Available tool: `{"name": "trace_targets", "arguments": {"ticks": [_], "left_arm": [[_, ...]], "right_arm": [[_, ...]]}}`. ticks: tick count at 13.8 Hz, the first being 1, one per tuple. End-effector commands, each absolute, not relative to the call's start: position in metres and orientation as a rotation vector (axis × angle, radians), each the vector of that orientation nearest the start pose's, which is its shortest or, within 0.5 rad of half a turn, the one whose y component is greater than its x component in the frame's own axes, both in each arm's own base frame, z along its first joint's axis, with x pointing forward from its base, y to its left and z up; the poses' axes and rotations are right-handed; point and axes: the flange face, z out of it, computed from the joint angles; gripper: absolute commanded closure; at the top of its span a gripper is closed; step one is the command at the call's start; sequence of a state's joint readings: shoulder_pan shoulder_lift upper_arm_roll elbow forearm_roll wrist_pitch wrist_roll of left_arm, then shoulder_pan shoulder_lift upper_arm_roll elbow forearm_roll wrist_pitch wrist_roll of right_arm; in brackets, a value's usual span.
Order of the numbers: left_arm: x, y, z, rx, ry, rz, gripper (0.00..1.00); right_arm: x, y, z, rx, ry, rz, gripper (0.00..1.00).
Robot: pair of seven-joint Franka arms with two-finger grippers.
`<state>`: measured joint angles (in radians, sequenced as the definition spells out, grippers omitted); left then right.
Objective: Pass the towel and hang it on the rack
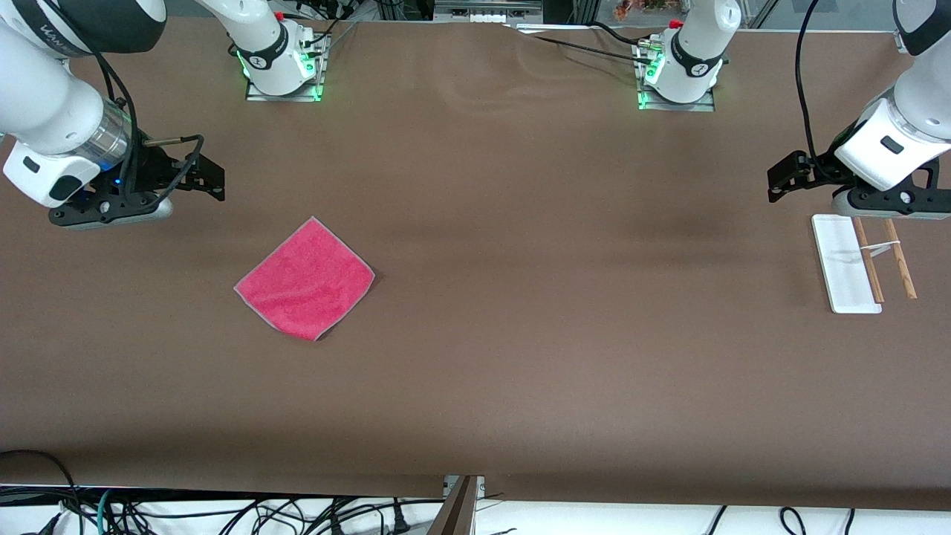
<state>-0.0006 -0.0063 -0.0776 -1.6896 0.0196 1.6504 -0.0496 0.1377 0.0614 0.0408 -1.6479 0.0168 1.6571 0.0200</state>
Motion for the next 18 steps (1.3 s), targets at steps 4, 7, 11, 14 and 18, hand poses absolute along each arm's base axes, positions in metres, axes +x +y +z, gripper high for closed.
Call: {"name": "trace_targets", "arguments": {"ticks": [4,7,11,14,18], "left_arm": [[0.5567,-0.0390,0.5838,-3.119,0.082,0.044,0.00],[0.5567,-0.0390,0.5838,-3.119,0.082,0.044,0.00],[0.5566,-0.0399,0.5838,-3.119,0.084,0.044,0.00],[0.5566,-0.0399,0.5838,-3.119,0.084,0.044,0.00],[0.5566,-0.0399,0.5838,-3.119,0.084,0.044,0.00]], "right_arm": [[0.5653,0.1051,0.5631,-3.136,-0.251,0.125,0.01],[0.5655,0.1052,0.5614,-3.136,-0.249,0.130,0.01],[0.5654,0.1051,0.5607,-3.136,-0.246,0.132,0.01],[0.5653,0.1051,0.5600,-3.137,-0.239,0.135,0.01],[0.5648,0.1051,0.5540,-3.139,-0.227,0.147,0.01]]}}
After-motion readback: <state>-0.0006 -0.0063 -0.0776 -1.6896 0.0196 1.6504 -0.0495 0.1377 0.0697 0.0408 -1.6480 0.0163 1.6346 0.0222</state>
